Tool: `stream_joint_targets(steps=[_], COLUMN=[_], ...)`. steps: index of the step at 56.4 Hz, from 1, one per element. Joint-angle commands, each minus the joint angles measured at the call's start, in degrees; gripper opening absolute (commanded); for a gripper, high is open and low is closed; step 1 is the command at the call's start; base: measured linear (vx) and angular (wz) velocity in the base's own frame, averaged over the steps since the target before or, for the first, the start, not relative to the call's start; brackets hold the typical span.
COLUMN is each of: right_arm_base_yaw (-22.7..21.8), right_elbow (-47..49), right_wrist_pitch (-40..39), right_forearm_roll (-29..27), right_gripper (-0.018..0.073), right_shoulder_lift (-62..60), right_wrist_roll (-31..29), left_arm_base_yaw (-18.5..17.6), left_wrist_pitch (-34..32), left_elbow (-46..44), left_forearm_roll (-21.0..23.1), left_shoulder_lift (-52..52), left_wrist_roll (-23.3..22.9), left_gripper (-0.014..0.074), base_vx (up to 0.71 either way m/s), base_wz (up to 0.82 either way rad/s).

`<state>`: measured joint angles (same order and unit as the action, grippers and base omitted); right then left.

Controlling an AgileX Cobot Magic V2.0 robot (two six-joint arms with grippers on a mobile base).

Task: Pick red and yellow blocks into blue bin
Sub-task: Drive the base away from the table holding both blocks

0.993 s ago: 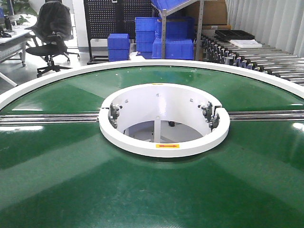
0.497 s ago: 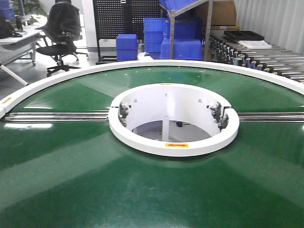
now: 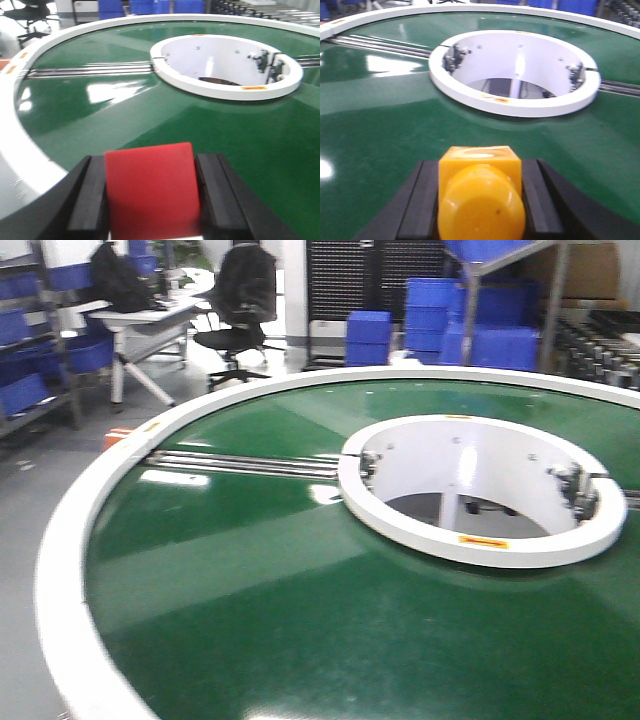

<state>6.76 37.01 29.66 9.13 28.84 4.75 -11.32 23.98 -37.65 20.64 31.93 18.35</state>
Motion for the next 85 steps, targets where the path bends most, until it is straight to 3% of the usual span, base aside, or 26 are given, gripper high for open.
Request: stream_joint_targets(steps=[1,85], right_arm_base_yaw=[0.1,0.1], right_elbow=[1.5,1.5], right_wrist_pitch=[-4.3,-4.3], right_forearm_roll=[1.0,1.0], right_gripper=[-0.0011,-0.0010], right_shoulder_lift=[0.2,0.2], right_wrist_roll=[-0.3,-0.3], left_arm_base_yaw=[-0.3,-0.3], left_wrist_pitch=[-4.7,-4.6], left_elbow=[-1.6,-1.6], left_forearm_roll=[0.7,0.7], left_shoulder_lift=[0.2,0.2], left_wrist_roll=[-0.5,-0.5], left_gripper=[0.0000,0.0000], base_vx=[-0.14,-0.07], base_wz=[0.52,0.61])
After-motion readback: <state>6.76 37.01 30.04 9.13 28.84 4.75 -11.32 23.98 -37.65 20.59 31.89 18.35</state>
